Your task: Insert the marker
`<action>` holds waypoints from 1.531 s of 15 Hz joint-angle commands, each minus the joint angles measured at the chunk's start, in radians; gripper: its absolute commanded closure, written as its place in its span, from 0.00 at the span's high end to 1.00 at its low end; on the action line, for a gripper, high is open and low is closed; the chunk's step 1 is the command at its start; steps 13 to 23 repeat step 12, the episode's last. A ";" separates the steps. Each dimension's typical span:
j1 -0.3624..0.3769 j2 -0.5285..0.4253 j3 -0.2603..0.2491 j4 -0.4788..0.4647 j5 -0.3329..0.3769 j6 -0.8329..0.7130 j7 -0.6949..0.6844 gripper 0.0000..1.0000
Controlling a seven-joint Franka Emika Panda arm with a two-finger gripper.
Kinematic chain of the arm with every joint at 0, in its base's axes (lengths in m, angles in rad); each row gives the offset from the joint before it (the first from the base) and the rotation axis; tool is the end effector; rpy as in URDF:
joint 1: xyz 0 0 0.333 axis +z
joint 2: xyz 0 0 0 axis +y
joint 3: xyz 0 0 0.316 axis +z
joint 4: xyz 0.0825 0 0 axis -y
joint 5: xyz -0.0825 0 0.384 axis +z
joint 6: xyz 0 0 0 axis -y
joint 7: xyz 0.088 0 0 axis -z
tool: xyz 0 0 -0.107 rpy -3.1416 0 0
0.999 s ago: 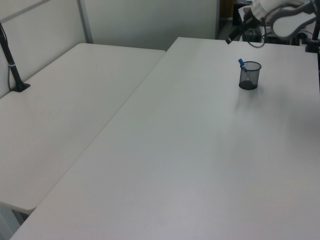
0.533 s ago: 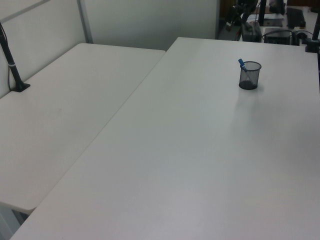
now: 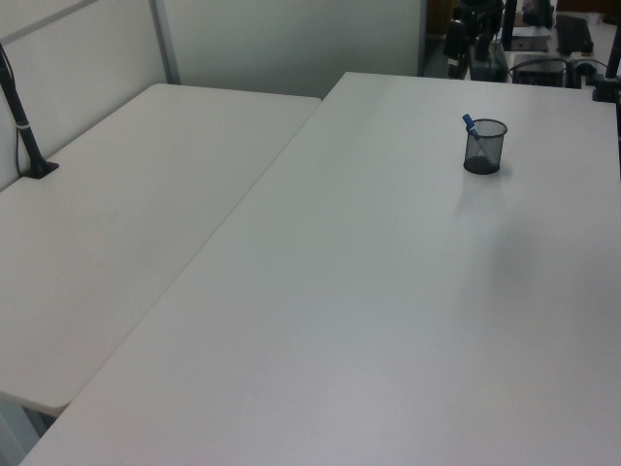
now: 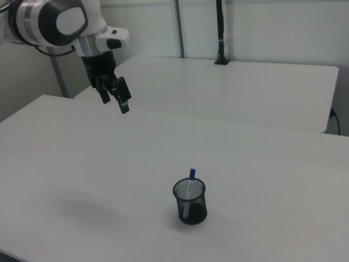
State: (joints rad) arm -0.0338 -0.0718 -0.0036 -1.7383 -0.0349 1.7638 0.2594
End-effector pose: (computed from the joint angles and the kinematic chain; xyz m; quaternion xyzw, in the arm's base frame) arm 0.5472 -0.0236 0.6016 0.9881 -0.1452 0.0502 0.0117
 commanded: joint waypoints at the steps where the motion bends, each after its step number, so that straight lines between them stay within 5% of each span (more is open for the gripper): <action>1: 0.110 0.017 -0.110 0.020 0.049 -0.027 -0.043 1.00; 6: 0.115 0.095 -0.107 0.091 0.024 -0.018 -0.132 1.00; 23: 0.115 0.082 -0.105 0.091 -0.005 -0.026 -0.174 1.00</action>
